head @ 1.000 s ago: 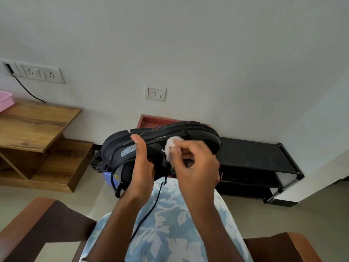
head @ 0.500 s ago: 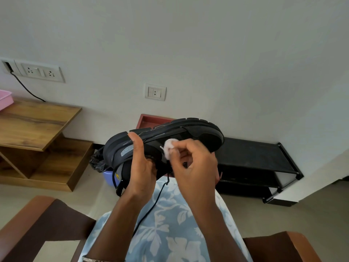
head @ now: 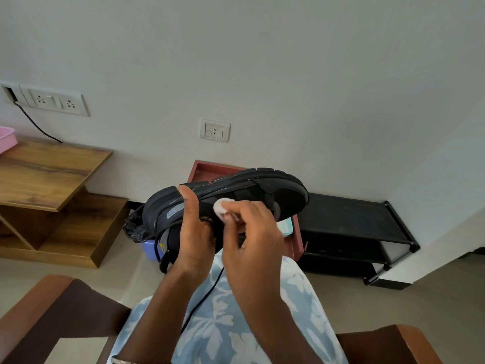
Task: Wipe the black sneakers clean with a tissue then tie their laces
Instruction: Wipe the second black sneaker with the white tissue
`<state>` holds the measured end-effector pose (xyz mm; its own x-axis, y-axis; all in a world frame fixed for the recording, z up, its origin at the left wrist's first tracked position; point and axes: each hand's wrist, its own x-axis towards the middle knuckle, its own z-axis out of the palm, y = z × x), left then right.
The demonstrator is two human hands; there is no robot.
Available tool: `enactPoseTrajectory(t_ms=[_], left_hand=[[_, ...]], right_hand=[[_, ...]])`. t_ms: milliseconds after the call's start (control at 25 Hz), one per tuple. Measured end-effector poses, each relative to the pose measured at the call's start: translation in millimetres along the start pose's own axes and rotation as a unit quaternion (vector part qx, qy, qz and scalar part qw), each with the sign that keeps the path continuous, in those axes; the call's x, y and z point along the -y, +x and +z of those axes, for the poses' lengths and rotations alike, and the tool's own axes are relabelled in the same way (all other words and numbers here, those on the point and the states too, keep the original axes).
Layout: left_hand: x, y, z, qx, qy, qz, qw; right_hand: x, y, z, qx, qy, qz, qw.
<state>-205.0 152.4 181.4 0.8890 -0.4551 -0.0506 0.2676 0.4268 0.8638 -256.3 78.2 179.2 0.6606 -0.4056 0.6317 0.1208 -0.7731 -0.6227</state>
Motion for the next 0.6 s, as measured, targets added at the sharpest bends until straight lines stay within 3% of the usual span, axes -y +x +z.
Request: enactPoseTrajectory(t_ms=[160, 320, 480, 600], left_hand=[[1, 0, -1, 0.023, 0.022, 0.005, 0.999], [0, 0, 1, 0.0, 0.0, 0.004, 1.0], [3, -1, -1, 0.031, 0.107, 0.047, 0.993], [12, 2, -5, 0.04, 0.148, 0.058, 0.986]], right_hand=[[1, 9, 5, 0.011, -0.009, -0.035, 0.999], [-19, 27, 1, -0.018, -0.064, 0.009, 0.998], [10, 10, -3, 0.072, 0.013, -0.022, 0.997], [6, 25, -2, 0.094, -0.018, -0.047, 0.994]])
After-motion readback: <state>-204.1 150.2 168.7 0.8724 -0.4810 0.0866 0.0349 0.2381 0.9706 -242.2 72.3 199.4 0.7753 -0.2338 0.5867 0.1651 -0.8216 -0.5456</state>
